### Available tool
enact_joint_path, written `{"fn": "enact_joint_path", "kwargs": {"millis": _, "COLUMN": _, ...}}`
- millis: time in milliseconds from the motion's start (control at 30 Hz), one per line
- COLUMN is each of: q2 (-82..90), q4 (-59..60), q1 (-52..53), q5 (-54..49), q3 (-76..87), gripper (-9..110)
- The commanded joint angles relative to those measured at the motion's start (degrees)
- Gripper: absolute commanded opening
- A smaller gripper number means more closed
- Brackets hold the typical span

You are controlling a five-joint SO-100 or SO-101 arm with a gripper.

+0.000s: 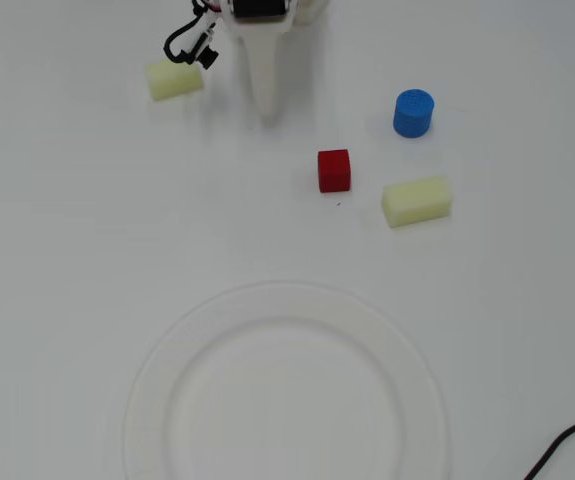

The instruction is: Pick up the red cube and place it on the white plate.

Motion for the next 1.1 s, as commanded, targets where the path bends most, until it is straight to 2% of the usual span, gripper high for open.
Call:
{"fn": "enact_joint_path", "kwargs": {"millis": 0, "q2": -9.4, "q4": -1.6, "q1": -3.1, "q5": 3.2, "q3": -11.8, "gripper": 0}}
{"fn": "enact_joint_path", "kwargs": {"millis": 133, "q2": -29.8, "q4": -0.4, "q1": -5.5, "q5": 6.9, "q3": -27.1, "gripper": 0}}
{"fn": "enact_joint_path", "kwargs": {"millis": 233, "q2": -33.0, "q4": -1.2, "q1": -8.8, "q5": 6.8, "q3": -28.4, "gripper": 0}}
{"fn": "enact_joint_path", "kwargs": {"millis": 367, "q2": -35.4, "q4": -2.5, "q1": -13.4, "q5": 6.3, "q3": -30.1, "gripper": 8}}
{"fn": "enact_joint_path", "kwargs": {"millis": 533, "q2": -49.1, "q4": -2.7, "q1": -16.1, "q5": 9.2, "q3": -38.8, "gripper": 24}}
{"fn": "enact_joint_path", "kwargs": {"millis": 600, "q2": -53.9, "q4": -3.3, "q1": -17.1, "q5": 9.8, "q3": -41.4, "gripper": 27}}
{"fn": "enact_joint_path", "kwargs": {"millis": 867, "q2": -65.7, "q4": -10.6, "q1": -19.5, "q5": 12.7, "q3": -41.5, "gripper": 30}}
{"fn": "enact_joint_path", "kwargs": {"millis": 1067, "q2": -69.8, "q4": -17.8, "q1": -18.5, "q5": 10.6, "q3": -36.8, "gripper": 29}}
